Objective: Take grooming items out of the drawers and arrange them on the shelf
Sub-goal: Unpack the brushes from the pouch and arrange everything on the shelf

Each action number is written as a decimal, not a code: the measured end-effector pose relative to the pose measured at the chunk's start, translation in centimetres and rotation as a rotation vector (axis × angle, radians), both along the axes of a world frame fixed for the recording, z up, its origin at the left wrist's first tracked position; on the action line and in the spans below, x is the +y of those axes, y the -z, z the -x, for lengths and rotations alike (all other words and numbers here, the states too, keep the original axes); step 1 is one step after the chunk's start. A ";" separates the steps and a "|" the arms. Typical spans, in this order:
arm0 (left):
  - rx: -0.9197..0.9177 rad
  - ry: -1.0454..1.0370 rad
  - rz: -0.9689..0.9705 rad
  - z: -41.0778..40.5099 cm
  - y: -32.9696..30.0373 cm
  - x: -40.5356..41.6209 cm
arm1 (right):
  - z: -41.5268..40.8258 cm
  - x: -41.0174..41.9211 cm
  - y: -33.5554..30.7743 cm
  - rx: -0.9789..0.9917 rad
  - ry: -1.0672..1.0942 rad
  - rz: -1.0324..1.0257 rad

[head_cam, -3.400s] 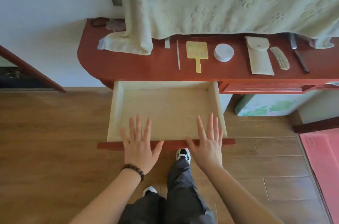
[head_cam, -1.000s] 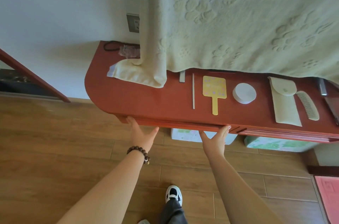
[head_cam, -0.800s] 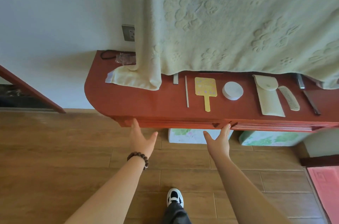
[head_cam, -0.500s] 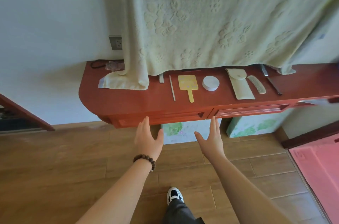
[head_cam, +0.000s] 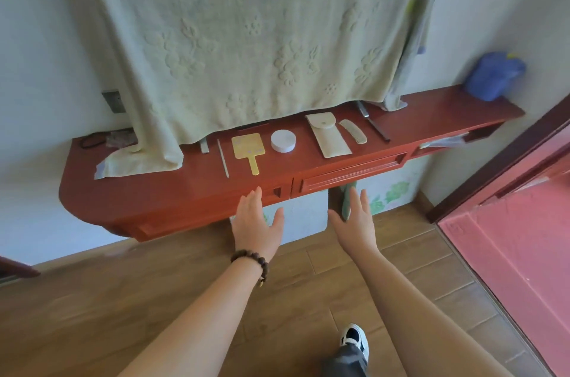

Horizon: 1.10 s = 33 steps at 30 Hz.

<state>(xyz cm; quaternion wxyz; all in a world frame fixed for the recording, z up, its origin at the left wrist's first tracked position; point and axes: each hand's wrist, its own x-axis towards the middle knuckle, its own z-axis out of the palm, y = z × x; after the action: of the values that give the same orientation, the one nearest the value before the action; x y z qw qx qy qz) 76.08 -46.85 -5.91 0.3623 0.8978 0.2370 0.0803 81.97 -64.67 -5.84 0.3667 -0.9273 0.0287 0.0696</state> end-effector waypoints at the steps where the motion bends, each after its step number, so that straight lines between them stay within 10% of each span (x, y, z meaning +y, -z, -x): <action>1: -0.007 0.006 -0.004 -0.9 -0.2 -1.3 | -0.8 -1.3 -0.1 -0.005 0.009 0.008; 15: 0.015 0.007 -0.161 -17.2 -0.5 -20.6 | -17.7 -19.8 -0.1 -0.044 -0.127 0.061; 33: 0.096 -0.048 -0.221 -31.6 2.7 -19.6 | -33.4 -19.5 2.9 0.072 -0.262 0.037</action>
<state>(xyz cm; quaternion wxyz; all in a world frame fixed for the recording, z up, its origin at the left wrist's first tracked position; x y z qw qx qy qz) 107.72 -66.49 -8.56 0.2473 0.9292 0.2650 0.0716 115.34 -84.20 -8.74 0.3359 -0.9267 -0.0782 0.1494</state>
